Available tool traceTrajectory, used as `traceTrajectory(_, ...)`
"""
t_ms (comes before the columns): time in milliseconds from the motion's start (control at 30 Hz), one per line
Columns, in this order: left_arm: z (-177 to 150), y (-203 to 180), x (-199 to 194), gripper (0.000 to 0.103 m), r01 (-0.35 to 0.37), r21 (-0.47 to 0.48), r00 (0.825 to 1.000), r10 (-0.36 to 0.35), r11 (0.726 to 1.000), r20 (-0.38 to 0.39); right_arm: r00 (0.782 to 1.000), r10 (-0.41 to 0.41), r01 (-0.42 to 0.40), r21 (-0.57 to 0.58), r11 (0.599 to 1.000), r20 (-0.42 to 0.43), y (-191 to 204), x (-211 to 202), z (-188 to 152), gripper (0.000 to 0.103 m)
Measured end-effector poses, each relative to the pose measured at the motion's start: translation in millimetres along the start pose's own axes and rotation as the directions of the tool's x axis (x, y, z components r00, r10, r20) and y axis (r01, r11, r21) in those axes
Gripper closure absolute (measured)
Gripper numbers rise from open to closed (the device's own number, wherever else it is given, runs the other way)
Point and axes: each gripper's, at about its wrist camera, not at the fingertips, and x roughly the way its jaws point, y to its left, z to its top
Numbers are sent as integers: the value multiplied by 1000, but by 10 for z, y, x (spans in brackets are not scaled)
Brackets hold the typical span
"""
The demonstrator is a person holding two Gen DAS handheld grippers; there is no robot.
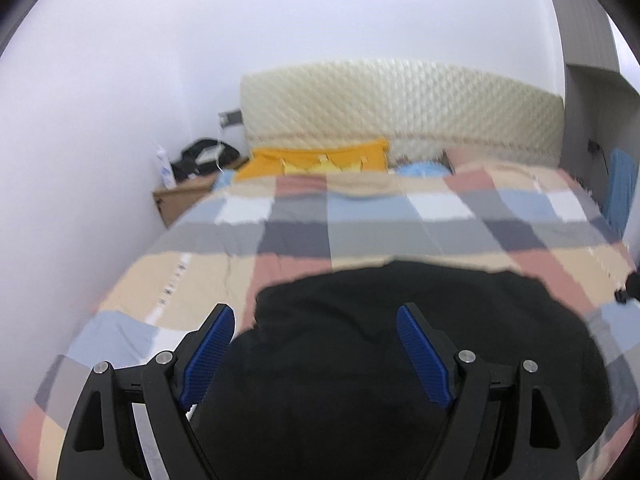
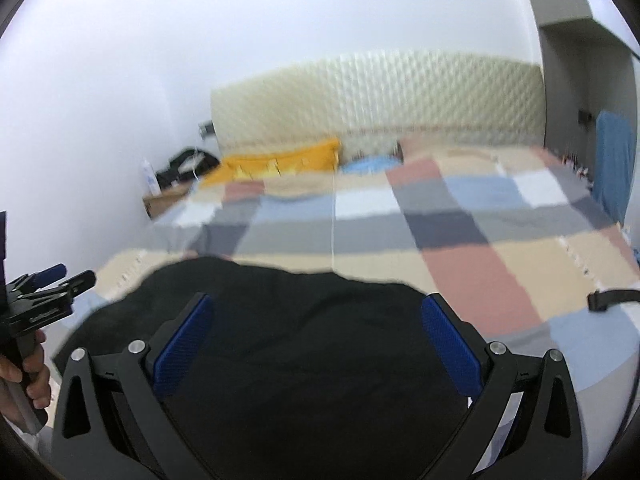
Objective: Fold large clothes
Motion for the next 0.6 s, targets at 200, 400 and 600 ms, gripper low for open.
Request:
traceTrajectory(200, 283, -28, -852, 13, 28, -14, 996, -27, 1000, 82, 994, 11, -10, -13, 1000, 107, 268, -762, 284, 0)
traceTrajectory(400, 350, -12, -1653, 7, 70, -16, 987, -68, 997, 143, 975, 16, 5, -92, 996, 221, 616, -1582, 435, 0)
traceTrajectory(600, 152, -149, -2215, 7, 140, 10, 976, -140, 990, 165, 966, 60, -36, -100, 994, 250, 853, -2158, 325, 0)
